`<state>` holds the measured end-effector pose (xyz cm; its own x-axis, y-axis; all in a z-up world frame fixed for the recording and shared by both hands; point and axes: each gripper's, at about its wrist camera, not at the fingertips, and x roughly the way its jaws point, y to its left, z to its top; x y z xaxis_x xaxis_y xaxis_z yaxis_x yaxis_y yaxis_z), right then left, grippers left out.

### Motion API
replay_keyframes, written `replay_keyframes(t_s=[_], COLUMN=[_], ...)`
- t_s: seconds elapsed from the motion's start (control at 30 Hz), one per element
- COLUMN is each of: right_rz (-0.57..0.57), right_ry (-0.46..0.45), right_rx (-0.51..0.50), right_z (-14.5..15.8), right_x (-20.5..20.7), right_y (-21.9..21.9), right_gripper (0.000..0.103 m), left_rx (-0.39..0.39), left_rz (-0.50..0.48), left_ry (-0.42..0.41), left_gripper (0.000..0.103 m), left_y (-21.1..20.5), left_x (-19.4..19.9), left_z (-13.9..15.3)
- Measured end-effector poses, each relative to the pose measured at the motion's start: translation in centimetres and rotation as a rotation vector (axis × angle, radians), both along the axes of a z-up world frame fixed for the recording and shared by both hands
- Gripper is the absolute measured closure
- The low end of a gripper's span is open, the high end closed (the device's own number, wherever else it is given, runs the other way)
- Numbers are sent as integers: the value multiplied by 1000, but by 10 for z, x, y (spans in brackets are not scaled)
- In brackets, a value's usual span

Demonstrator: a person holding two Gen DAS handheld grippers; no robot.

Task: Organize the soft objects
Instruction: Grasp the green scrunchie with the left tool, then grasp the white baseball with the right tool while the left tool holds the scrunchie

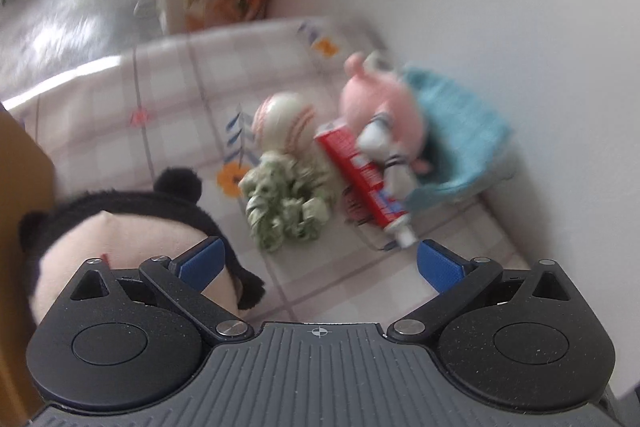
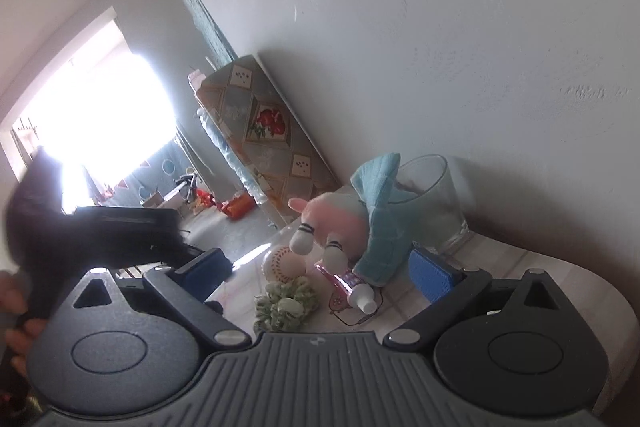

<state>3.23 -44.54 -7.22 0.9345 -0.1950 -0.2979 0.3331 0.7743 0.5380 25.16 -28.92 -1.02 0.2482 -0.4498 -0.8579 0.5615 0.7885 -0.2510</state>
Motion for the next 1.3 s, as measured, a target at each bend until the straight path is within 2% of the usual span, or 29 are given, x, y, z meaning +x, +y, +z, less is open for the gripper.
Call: replay_keyframes(t_s=[0.07, 0.2, 0.33, 0.43, 0.5, 0.53, 0.57, 0.63, 0.7, 0.8, 0.93, 1.13, 1.3], right_rz=[0, -1, -7, -12, -16, -19, -23, -23, -22, -18, -12, 23, 154], right_ry=[6, 19, 22, 19, 19, 21, 24, 26, 27, 37, 40, 9, -19], right_rx=[-6, -8, -3, 5, 6, 4, 3, 4, 4, -7, -24, -84, -125], right_z=[-6, -15, -21, -24, -26, -27, -28, -28, -28, -27, -22, 2, 33], right_x=[4, 7, 7, 5, 6, 6, 7, 7, 8, 8, 7, 3, 21], right_y=[-1, -6, -12, -16, -18, -19, -20, -22, -23, -22, -19, -13, -21], right_gripper=[6, 12, 15, 17, 17, 17, 18, 20, 21, 23, 24, 24, 23], left_rx=[56, 115, 196, 266, 294, 302, 305, 288, 274, 263, 235, 140, 25], left_rz=[37, 41, -21, -26, -23, -23, -23, -19, -19, -11, 8, 29, 67], left_ry=[44, 36, 25, 30, 23, 14, 7, -8, -26, -28, -35, -71, -100], left_gripper=[1, 1, 3, 10, 19, 19, 24, 38, 60, 76, 80, 81, 81], left_y=[-9, -30, -58, -68, -69, -69, -69, -66, -65, -62, -53, -25, 11], left_x=[17, 36, 50, 59, 61, 61, 61, 59, 56, 54, 53, 39, 27], left_z=[-21, -43, -61, -78, -85, -88, -90, -88, -84, -79, -70, -34, 2])
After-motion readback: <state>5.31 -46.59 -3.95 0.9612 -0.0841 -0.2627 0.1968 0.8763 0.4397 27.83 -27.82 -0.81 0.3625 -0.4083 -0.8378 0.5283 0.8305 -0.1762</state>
